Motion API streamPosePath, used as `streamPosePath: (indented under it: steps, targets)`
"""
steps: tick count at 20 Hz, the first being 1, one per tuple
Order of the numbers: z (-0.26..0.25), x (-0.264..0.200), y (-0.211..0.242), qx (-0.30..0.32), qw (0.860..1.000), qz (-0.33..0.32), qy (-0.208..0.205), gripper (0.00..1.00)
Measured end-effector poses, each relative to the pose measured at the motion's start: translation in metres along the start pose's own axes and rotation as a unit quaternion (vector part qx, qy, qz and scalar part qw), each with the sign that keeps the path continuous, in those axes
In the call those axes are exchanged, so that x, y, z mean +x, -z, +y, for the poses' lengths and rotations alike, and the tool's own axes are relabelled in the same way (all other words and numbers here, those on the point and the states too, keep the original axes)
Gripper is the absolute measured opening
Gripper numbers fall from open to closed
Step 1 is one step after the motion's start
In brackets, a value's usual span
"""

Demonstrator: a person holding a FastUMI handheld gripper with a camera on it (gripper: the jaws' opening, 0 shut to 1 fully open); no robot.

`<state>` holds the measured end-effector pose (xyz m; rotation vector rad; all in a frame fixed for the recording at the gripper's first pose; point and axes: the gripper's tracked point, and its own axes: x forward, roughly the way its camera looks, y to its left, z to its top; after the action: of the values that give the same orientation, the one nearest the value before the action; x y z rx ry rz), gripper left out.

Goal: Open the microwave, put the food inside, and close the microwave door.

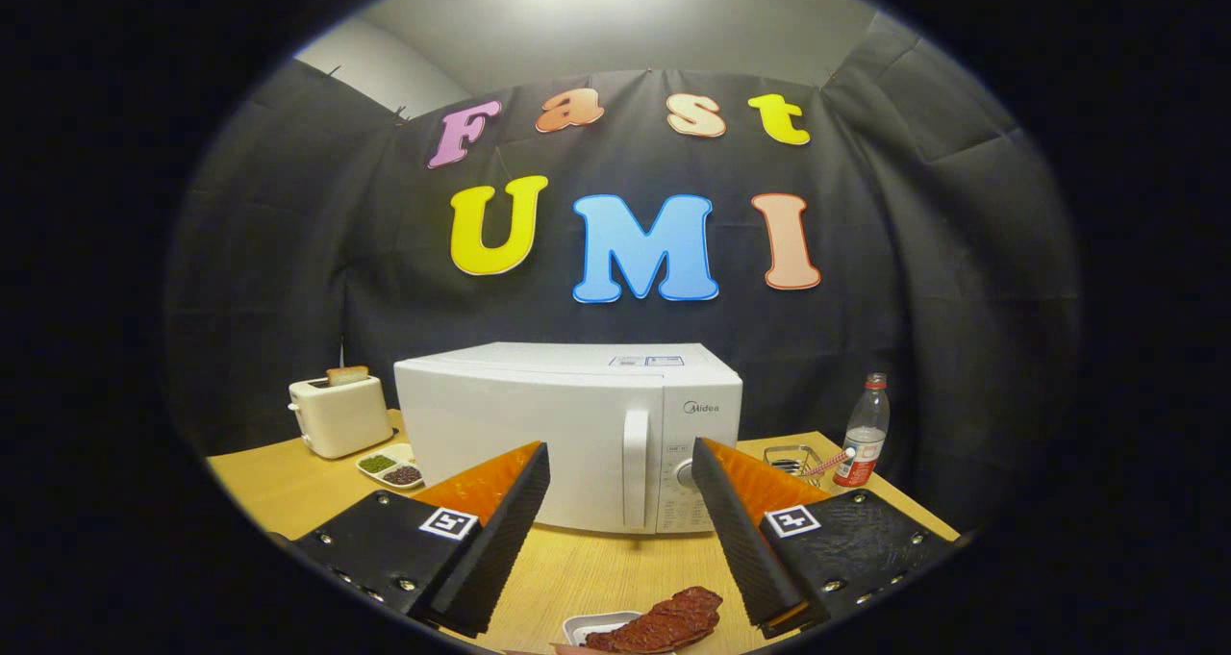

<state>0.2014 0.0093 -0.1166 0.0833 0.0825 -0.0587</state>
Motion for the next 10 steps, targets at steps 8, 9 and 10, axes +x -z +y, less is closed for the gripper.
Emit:
streamPosePath:
  steps: [8, 9, 10]
  targets:
    - [-0.010, 0.051, 0.033, 0.037, 0.999, 0.031, 0.018, 0.93]
    - [-0.010, 0.055, 0.036, 0.036, 0.999, 0.033, 0.019, 0.93]
    - [-0.009, 0.061, 0.038, 0.035, 0.999, 0.034, 0.019, 0.93]
